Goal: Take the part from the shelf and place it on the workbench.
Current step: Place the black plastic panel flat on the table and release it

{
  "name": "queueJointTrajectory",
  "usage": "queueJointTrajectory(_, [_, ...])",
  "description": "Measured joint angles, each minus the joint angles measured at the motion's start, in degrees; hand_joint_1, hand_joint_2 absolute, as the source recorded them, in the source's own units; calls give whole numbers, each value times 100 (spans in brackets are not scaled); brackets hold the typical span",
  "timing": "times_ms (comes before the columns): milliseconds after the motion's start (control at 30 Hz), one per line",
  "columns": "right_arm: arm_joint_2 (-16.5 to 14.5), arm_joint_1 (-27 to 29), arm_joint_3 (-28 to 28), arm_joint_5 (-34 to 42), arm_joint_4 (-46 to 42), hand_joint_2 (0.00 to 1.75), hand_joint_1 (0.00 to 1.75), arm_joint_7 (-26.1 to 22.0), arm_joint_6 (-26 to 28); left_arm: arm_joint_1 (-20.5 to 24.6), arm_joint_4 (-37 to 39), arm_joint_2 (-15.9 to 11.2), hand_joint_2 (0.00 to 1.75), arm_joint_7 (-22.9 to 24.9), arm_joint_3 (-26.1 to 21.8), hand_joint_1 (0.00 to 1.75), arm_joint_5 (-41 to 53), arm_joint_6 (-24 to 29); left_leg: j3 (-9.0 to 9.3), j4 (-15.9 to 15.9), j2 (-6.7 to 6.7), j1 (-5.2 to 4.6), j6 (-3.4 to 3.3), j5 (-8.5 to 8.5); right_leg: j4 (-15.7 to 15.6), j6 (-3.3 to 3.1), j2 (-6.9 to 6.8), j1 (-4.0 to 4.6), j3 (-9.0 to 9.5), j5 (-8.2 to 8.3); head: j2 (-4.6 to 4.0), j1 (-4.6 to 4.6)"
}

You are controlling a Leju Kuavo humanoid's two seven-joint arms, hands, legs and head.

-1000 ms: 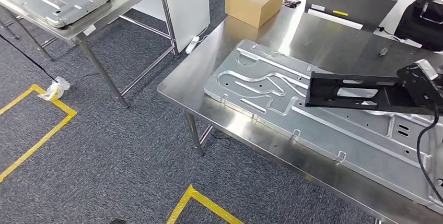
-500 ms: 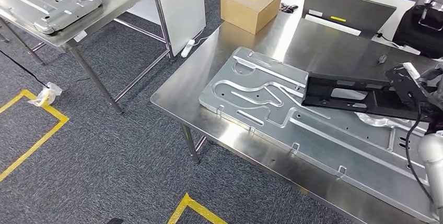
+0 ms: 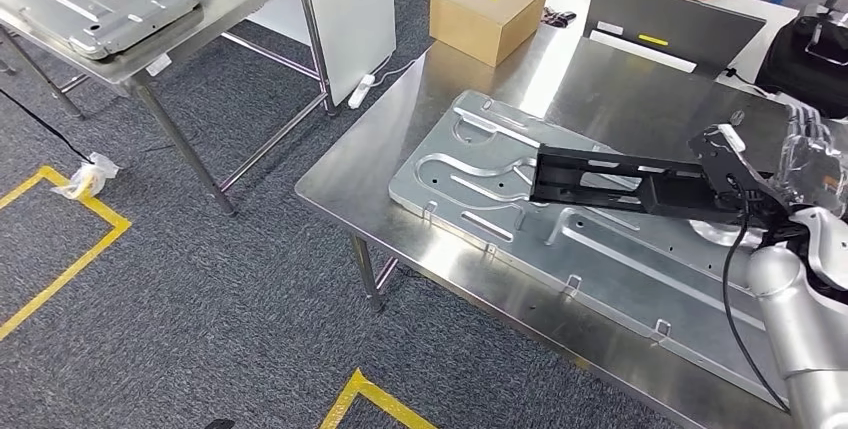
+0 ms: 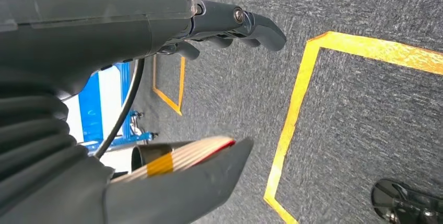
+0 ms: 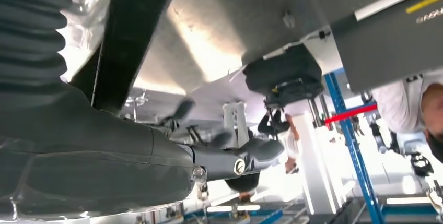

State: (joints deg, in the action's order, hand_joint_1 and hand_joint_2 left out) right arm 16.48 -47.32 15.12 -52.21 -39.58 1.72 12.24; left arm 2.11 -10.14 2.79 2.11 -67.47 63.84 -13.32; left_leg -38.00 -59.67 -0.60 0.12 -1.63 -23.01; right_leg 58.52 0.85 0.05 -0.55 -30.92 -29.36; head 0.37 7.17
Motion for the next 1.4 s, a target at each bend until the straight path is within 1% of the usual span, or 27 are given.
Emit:
queueJointTrajectory(167, [-74,-113,114,-142,161,0,0,88,-128,0,0,11,0,78,-73,0,-25,-1,5,0,2,2,2,5,6,3,1,3,-1,2,0,0])
queueJointTrajectory(233, [-88,-159,147,-242,207,0,0,197,-144,-1,0,15,0,81,-100,0,-30,-5,5,0,2,3,4,6,7,3,0,5,-1,2,0,0])
queueJointTrajectory(300, [-89,-245,246,-631,274,0,0,521,-225,-3,0,20,0,81,-120,0,-34,-12,6,0,5,3,4,6,8,3,2,6,-1,2,0,-1])
queueJointTrajectory(333, [-80,-320,349,-917,333,0,0,747,-359,-3,0,23,0,81,-128,0,-36,-14,7,0,8,4,4,6,8,3,4,6,-2,2,0,-1])
queueJointTrajectory(400, [-53,-535,623,-1396,502,0,0,1153,-884,0,0,30,0,81,-141,0,-37,-14,10,0,14,4,4,6,9,3,10,6,-3,2,0,0])
queueJointTrajectory(433, [-41,-650,743,-1505,597,0,0,1268,-1166,1,0,32,0,81,-145,0,-39,-14,12,0,14,4,4,6,8,3,11,5,-3,2,0,0])
queueJointTrajectory(500, [-32,-888,895,-1526,762,0,0,1361,-1721,2,0,35,0,83,-155,0,-41,-17,14,0,15,4,4,6,9,3,11,5,-1,2,0,-1])
queueJointTrajectory(567, [-35,-1175,981,-1469,949,0,0,1367,-2433,8,0,36,0,90,-172,0,-39,-37,17,0,14,4,4,7,10,3,10,4,2,2,0,-1])
queueJointTrajectory(667, [-24,-1702,1132,-1502,1280,0,0,1159,-3725,16,0,35,0,99,-196,0,-22,-91,20,-1,11,3,4,9,10,3,5,1,3,2,0,-2])
queueJointTrajectory(733, [18,-2074,1317,-1626,1466,0,0,838,-4444,17,0,33,0,109,-214,0,-18,-103,20,-1,9,2,3,11,10,3,2,-1,3,2,0,-2])
queueJointTrajectory(767, [52,-2257,1440,-1694,1545,0,0,656,-4740,18,0,32,0,117,-224,0,-18,-106,20,-2,7,1,2,12,10,3,0,-2,3,2,0,-2])
queueJointTrajectory(833, [129,-2591,1694,-1812,1667,0,0,344,-5136,18,0,31,0,130,-239,0,-18,-121,20,-2,1,1,2,12,9,3,-5,-3,6,1,0,-2])
queueJointTrajectory(900, [183,-2838,1897,-1895,1741,0,0,193,-5284,18,0,31,0,132,-245,0,-19,-148,20,-2,-2,2,2,11,7,3,-6,-2,9,1,0,-2])
queueJointTrajectory(1000, [223,-3052,2117,-1970,1820,0,0,105,-5363,24,0,31,0,132,-251,0,-20,-171,20,-1,1,2,2,11,6,3,-2,-2,9,1,0,-2])
queueJointTrajectory(1233, [271,-3212,2473,-2018,1940,0,0,-67,-5519,29,0,29,0,113,-269,0,-20,-180,23,-2,17,2,1,11,7,12,11,-1,7,8,0,-2])
queueJointTrajectory(1300, [275,-3254,2565,-2021,1958,0,0,-199,-5607,30,0,28,0,111,-274,0,-20,-185,25,-2,18,2,2,12,8,13,13,-1,7,8,0,-2])
queueJointTrajectory(1400, [282,-3353,2730,-2015,1982,0,0,-521,-5842,29,0,20,0,107,-280,0,-20,-198,27,-3,18,3,2,12,9,14,14,1,7,9,0,-2])
